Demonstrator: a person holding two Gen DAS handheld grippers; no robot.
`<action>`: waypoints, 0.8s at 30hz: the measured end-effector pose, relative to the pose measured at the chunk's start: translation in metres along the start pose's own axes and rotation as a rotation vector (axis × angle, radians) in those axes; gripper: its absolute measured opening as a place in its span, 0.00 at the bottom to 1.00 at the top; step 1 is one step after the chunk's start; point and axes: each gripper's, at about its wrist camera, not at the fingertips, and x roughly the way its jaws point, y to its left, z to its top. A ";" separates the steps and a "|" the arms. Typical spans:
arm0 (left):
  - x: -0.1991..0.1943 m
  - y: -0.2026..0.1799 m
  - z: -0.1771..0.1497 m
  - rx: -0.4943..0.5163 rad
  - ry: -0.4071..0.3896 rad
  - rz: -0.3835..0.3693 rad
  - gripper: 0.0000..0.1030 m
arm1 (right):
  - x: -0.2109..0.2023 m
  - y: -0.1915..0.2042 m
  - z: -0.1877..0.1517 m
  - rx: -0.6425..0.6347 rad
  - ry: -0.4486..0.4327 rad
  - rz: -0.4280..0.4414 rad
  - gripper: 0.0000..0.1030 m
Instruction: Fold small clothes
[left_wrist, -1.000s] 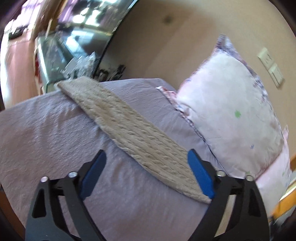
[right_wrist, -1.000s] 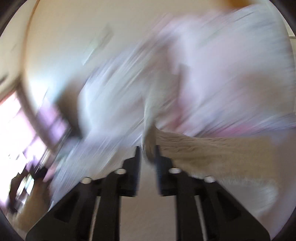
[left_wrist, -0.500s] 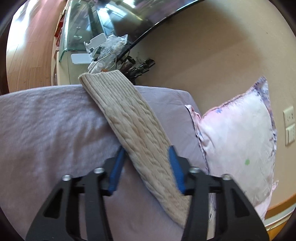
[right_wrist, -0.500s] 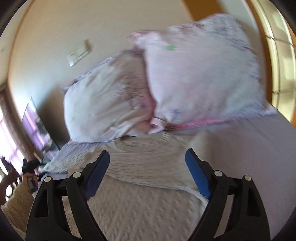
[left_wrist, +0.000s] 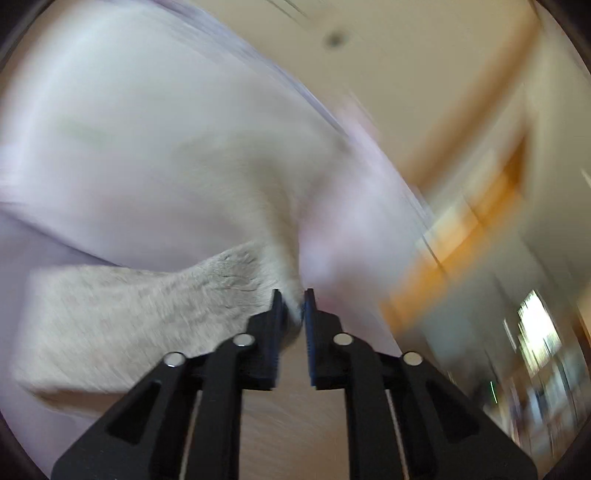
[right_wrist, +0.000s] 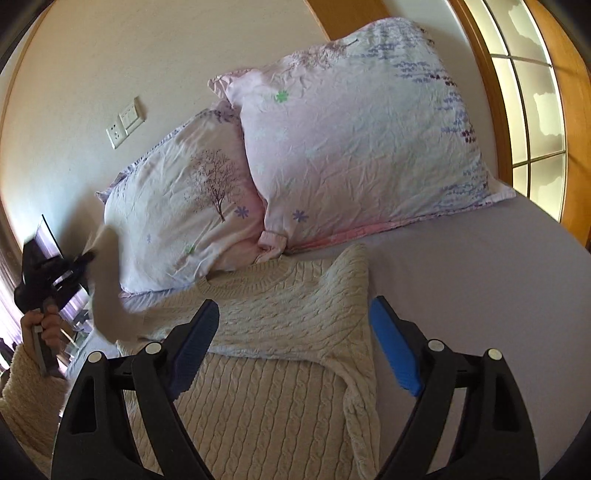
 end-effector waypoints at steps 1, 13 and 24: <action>0.024 -0.019 -0.013 0.037 0.090 -0.045 0.22 | -0.001 0.001 -0.002 -0.002 0.020 0.006 0.83; -0.138 0.012 -0.149 0.100 0.202 0.139 0.62 | -0.071 -0.048 -0.089 0.115 0.375 0.344 0.89; -0.176 0.069 -0.250 -0.208 0.259 0.100 0.48 | -0.075 -0.076 -0.175 0.332 0.531 0.442 0.49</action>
